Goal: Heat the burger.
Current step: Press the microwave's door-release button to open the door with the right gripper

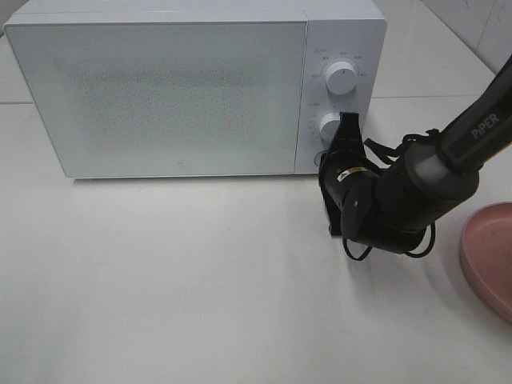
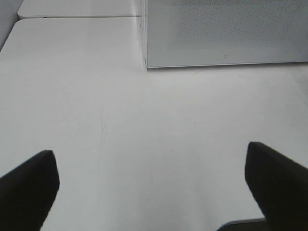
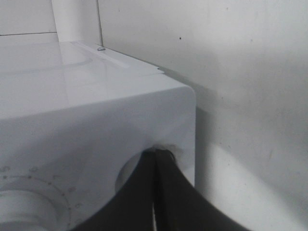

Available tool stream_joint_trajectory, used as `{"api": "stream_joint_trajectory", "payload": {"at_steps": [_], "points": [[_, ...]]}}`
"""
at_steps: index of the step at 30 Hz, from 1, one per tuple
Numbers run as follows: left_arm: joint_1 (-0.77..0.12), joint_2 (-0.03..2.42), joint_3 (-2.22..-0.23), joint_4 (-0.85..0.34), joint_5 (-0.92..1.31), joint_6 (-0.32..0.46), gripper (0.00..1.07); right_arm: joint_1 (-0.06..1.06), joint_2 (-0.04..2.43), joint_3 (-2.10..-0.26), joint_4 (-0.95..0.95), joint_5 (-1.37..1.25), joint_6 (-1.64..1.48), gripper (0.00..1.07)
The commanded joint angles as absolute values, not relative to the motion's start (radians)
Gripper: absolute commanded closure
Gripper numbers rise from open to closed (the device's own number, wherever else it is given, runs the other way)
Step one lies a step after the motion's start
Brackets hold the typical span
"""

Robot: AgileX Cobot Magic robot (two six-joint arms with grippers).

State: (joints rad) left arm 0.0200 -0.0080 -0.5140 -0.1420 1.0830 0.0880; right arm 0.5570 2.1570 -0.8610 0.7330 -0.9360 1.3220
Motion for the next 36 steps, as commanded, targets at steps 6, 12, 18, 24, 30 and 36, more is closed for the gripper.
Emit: {"api": "stream_joint_trajectory", "payload": {"at_steps": [6, 12, 18, 24, 30, 36], "points": [[0.016, -0.029, -0.514, -0.138, 1.069, 0.088, 0.09, 0.550, 2.155, -0.878, 0.713, -1.027, 1.313, 1.07], [0.016, -0.029, -0.514, -0.138, 1.069, 0.088, 0.09, 0.550, 2.155, -0.926, 0.699, -1.027, 1.308, 1.07], [0.016, -0.029, -0.514, -0.138, 1.069, 0.088, 0.09, 0.550, 2.171, -0.957, 0.722, -1.054, 1.292, 1.07], [0.016, -0.029, -0.514, -0.138, 1.069, 0.088, 0.09, 0.550, 2.210, -1.023, 0.732, -1.112, 1.280, 1.07], [0.016, -0.029, -0.514, -0.138, 1.069, 0.088, 0.09, 0.550, 2.213, -1.053, 0.756, -1.119, 1.242, 1.07], [0.016, -0.029, -0.514, -0.138, 1.069, 0.088, 0.09, 0.552, 2.213, -1.053, 0.811, -1.120, 1.235, 1.07]]}}
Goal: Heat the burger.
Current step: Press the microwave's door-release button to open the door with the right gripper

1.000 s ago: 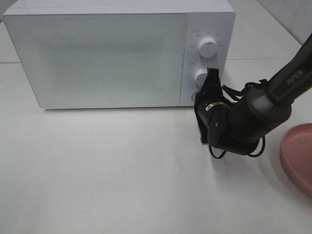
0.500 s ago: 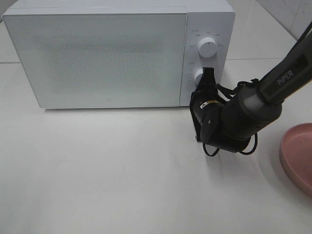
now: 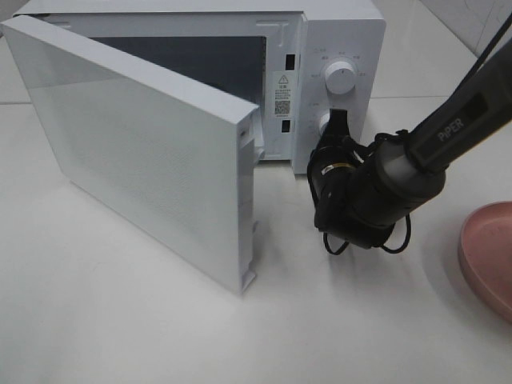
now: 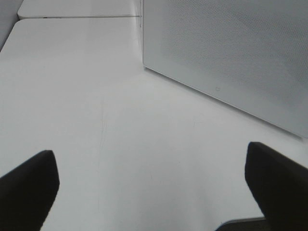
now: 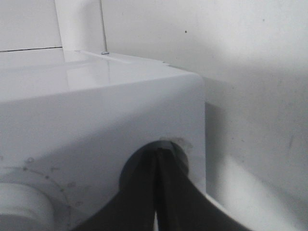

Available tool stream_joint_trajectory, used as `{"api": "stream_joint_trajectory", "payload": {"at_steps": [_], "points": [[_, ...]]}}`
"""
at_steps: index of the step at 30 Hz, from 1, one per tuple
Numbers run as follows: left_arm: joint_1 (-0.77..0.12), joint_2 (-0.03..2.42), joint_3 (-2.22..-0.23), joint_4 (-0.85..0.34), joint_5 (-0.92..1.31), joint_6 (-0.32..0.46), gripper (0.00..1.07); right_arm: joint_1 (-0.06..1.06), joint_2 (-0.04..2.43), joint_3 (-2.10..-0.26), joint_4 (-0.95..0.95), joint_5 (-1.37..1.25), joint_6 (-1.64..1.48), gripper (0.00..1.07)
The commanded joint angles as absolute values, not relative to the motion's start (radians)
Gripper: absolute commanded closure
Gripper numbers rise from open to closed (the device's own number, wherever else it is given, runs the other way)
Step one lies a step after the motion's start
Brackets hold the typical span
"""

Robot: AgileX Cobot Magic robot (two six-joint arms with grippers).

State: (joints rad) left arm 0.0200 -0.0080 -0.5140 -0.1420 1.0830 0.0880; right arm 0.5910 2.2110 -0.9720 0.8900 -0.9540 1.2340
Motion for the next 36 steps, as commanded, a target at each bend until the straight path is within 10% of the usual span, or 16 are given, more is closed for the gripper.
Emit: {"api": "stream_joint_trajectory", "payload": {"at_steps": [1, 36], "points": [[0.016, -0.029, -0.514, -0.138, 1.069, 0.088, 0.09, 0.552, 2.213, -1.053, 0.811, -1.120, 1.235, 1.07], [0.016, -0.029, -0.514, -0.138, 1.069, 0.088, 0.09, 0.563, 1.997, -0.756, 0.771, -0.761, 1.129, 1.07]]}}
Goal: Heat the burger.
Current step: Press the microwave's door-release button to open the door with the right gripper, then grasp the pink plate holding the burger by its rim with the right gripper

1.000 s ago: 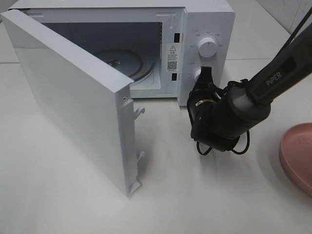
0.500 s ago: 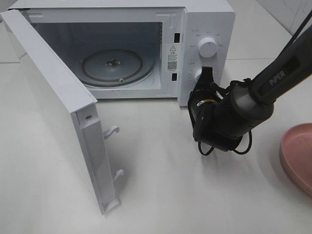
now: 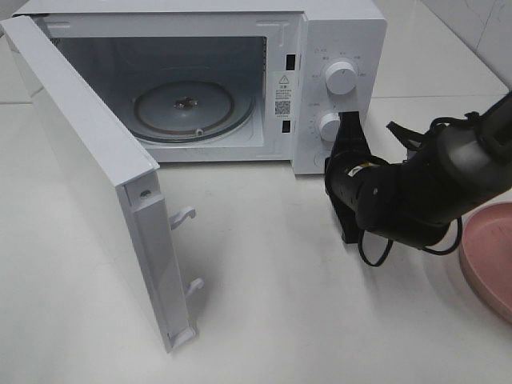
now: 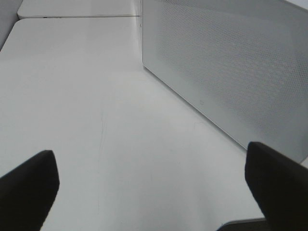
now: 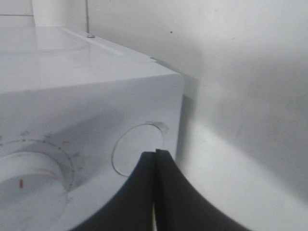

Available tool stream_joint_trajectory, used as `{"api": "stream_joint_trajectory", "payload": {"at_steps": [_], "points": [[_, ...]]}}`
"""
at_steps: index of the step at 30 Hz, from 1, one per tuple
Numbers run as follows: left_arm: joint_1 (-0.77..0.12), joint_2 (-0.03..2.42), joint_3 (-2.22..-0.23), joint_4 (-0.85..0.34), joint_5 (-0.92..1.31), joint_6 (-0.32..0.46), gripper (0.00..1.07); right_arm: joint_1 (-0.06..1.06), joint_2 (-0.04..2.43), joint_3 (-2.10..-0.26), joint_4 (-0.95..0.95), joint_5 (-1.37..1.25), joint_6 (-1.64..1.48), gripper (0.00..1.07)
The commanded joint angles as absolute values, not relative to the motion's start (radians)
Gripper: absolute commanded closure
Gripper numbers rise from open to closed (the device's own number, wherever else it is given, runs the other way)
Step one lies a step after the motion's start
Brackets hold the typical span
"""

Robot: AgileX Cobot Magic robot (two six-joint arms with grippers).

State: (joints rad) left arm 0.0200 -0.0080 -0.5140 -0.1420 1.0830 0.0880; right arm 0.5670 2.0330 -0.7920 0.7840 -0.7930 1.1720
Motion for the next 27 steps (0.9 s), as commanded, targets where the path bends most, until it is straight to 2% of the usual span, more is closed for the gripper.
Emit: {"api": "stream_joint_trajectory", "payload": {"at_steps": [1, 8, 12, 13, 15, 22, 27], "points": [[0.016, -0.029, -0.514, -0.138, 1.069, 0.088, 0.09, 0.563, 1.968, -0.733, 0.754, -0.743, 1.103, 1.07], [0.016, -0.029, -0.514, -0.138, 1.069, 0.088, 0.09, 0.562, 1.869, -0.677, 0.608, -0.637, 1.051, 1.07], [0.016, -0.029, -0.514, -0.138, 1.069, 0.088, 0.09, 0.514, 1.791, -0.677, 0.396, -0.427, 1.009, 1.07], [0.016, -0.029, -0.514, -0.138, 1.069, 0.088, 0.09, 0.514, 1.791, -0.677, 0.396, -0.427, 1.009, 1.07], [0.016, -0.029, -0.514, -0.138, 1.069, 0.088, 0.09, 0.483, 1.741, -0.677, 0.257, -0.339, 1.009, 1.07], [0.016, -0.029, -0.514, -0.138, 1.069, 0.088, 0.09, 0.421, 1.627, -0.677, 0.000, -0.108, 0.991, 1.07], [0.016, -0.029, -0.514, -0.138, 1.069, 0.088, 0.09, 0.399, 1.547, -0.695, -0.036, 0.102, 0.829, 1.06]]}}
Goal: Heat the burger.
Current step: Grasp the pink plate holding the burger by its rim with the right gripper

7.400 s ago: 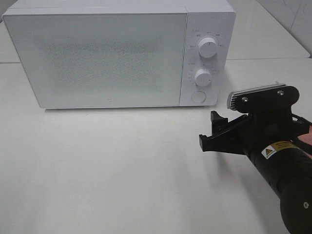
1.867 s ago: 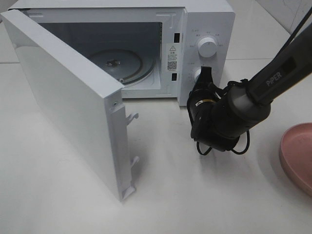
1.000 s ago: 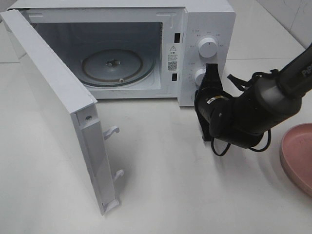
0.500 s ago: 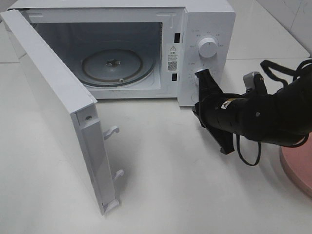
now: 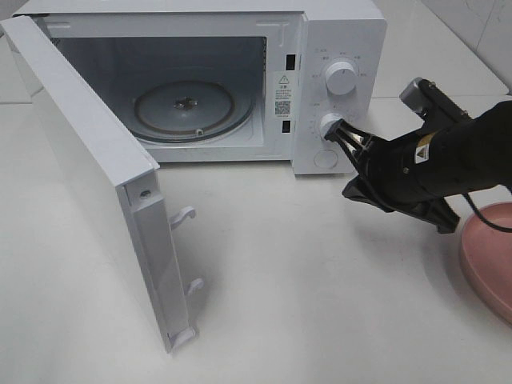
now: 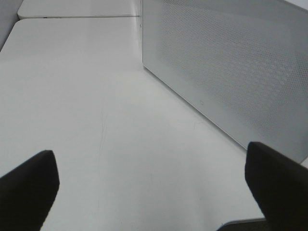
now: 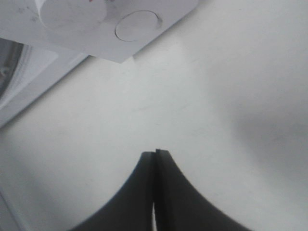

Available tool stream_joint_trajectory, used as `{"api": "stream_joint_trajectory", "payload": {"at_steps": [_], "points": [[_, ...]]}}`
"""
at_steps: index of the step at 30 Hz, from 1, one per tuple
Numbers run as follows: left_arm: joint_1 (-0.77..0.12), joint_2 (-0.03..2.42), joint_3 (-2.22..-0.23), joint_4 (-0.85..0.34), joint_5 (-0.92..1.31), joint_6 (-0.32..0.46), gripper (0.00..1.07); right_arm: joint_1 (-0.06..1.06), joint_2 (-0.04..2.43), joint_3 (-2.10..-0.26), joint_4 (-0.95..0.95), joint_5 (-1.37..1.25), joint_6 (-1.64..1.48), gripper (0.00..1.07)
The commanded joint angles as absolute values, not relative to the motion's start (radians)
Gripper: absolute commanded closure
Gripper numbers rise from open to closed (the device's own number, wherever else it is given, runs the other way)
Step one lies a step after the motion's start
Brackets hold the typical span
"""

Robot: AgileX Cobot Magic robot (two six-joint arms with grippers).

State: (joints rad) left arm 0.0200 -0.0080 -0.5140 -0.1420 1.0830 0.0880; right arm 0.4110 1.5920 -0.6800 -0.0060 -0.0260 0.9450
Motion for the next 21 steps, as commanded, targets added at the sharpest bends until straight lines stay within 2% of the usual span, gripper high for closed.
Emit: {"api": "stream_joint_trajectory", "payload": {"at_steps": [1, 5, 7, 16, 17, 19, 20, 21], "points": [[0.016, -0.029, -0.514, -0.138, 1.069, 0.088, 0.09, 0.399, 1.536, -0.707, -0.034, 0.156, 0.786, 1.06], [0.016, -0.029, -0.514, -0.138, 1.069, 0.088, 0.09, 0.399, 1.521, -0.752, -0.015, 0.326, 0.622, 1.05], [0.016, -0.029, -0.514, -0.138, 1.069, 0.088, 0.09, 0.399, 1.517, -0.812, 0.019, 0.521, 0.384, 1.04], [0.016, -0.029, -0.514, -0.138, 1.069, 0.088, 0.09, 0.399, 1.513, -0.876, -0.009, 0.723, 0.175, 0.99], [0.016, -0.029, -0.514, -0.138, 1.069, 0.088, 0.09, 0.399, 1.513, -0.887, -0.021, 0.758, 0.175, 0.93], [0.016, -0.029, -0.514, -0.138, 1.069, 0.088, 0.09, 0.399, 1.513, -0.890, -0.026, 0.774, 0.175, 0.89], [0.016, -0.029, -0.514, -0.138, 1.069, 0.088, 0.09, 0.399, 1.513, -0.895, -0.042, 0.792, 0.175, 0.75], [0.016, -0.029, -0.514, -0.138, 1.069, 0.088, 0.09, 0.399, 1.513, -0.895, -0.042, 0.792, 0.175, 0.75]]}}
